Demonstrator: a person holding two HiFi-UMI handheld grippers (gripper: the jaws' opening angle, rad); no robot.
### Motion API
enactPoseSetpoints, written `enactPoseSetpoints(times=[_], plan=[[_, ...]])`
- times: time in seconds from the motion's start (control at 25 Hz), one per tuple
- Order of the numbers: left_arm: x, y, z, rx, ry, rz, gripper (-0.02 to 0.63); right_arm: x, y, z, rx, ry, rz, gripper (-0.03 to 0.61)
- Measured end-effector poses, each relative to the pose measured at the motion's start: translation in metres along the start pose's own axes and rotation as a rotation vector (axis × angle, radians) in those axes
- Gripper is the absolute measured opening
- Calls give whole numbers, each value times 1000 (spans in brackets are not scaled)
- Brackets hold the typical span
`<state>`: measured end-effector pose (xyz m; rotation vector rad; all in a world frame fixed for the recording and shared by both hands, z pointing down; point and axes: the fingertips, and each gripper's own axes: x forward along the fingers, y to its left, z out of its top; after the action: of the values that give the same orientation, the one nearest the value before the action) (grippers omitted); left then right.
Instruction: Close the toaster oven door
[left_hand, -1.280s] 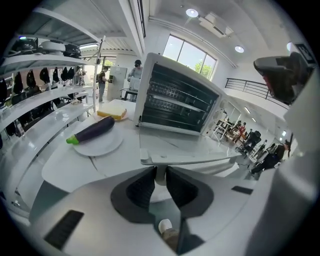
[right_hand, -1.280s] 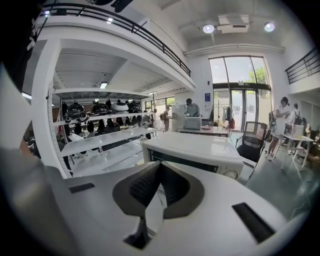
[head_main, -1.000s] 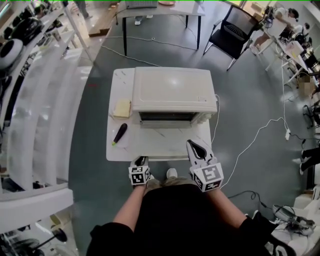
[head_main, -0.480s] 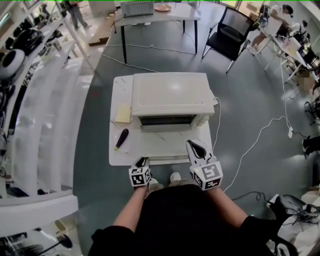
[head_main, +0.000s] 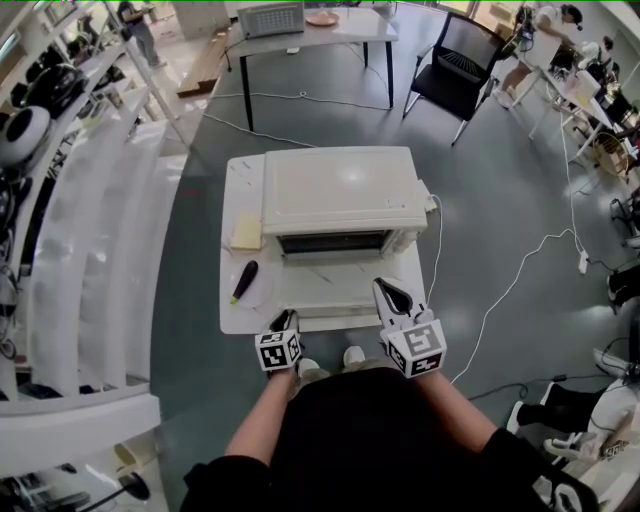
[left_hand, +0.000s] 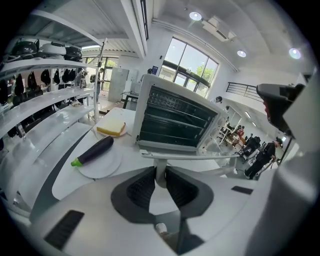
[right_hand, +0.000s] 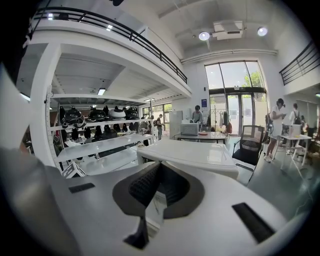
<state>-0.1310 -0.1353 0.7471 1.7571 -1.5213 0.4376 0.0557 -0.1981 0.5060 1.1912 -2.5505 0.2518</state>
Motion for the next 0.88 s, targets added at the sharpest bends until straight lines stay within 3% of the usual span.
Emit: enactPoseSetpoints(times=[0.88], plan=[[-11, -9, 58, -49, -119, -47, 78, 4, -6, 8, 8, -24, -13, 21]])
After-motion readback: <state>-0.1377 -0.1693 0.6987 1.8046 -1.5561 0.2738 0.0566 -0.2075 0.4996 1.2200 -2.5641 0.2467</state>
